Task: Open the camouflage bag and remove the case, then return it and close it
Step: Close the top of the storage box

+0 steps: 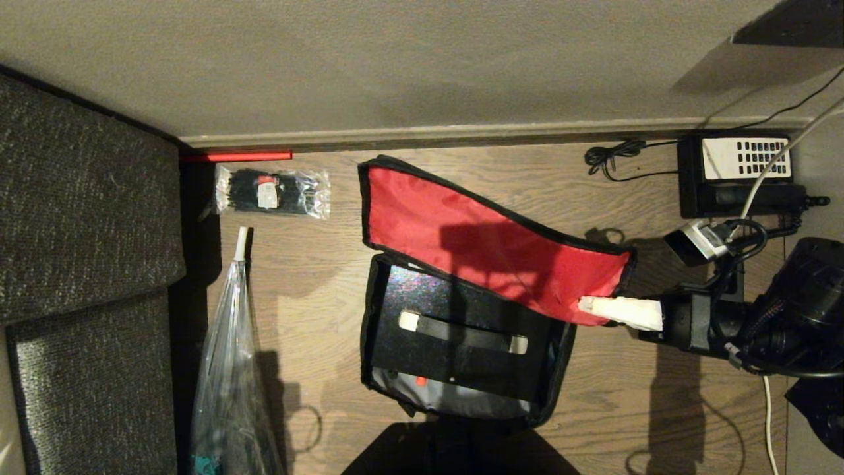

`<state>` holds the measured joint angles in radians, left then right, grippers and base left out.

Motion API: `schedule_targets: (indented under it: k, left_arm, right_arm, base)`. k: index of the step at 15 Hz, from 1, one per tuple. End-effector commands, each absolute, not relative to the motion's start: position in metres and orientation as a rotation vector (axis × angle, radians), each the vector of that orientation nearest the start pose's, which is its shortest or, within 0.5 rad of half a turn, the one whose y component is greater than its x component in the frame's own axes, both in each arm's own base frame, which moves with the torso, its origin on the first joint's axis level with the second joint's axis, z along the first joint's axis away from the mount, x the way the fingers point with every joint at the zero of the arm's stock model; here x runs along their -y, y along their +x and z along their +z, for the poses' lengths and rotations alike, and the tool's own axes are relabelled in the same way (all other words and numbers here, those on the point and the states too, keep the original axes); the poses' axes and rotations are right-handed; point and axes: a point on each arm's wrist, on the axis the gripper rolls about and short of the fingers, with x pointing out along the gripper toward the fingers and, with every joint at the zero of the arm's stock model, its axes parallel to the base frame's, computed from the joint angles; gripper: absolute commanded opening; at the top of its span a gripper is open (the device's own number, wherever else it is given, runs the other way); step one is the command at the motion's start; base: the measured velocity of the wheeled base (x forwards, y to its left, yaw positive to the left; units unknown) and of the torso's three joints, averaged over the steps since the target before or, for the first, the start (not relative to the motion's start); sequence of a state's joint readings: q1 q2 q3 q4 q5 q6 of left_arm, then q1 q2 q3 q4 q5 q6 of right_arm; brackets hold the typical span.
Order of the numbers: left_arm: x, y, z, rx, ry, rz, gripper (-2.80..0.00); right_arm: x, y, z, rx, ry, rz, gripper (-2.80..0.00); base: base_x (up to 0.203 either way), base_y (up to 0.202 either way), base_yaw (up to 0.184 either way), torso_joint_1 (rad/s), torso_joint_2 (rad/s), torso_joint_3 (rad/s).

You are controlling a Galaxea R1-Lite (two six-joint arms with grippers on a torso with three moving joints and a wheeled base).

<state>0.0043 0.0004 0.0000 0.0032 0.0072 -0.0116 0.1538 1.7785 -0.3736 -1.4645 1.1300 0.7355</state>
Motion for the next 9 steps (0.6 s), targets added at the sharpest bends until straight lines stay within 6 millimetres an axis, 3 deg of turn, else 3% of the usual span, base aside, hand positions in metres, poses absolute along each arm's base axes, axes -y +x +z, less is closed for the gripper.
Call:
schedule_targets:
  k: [1,2,3,9]
  left_arm:
    - [-0.0001,-0.0227,0.0743,-0.005,-0.012,0.012,-2.8]
    - [-0.0001,-0.0227,0.0743,-0.005,-0.012,0.012,-2.8]
    - [-0.0001,-0.0227,0.0743,-0.005,-0.012,0.012,-2.8]
    - [-0.0001,-0.0227,0.0743,-0.005,-0.012,0.012,-2.8]
  right_arm:
    - [-0.0594,0.2478,0.1394,-0.417,0.6,1.248,-2.8]
    - [-0.059,0.248,0.1388,-0.421,0.602,1.245,-0.11]
    - [-0.0591,0.249,0.138,-0.427,0.606,1.242,0.0]
    - [-0.0588,0.2449,0.1381,-0.439,0.601,1.27,0.0]
  base:
    - [0.0,0.0,0.0,0.0,0.0,0.0]
    - [0.0,0.0,0.0,0.0,0.0,0.0]
    - [0.0,0.0,0.0,0.0,0.0,0.0]
    - [0.0,0.0,0.0,0.0,0.0,0.0]
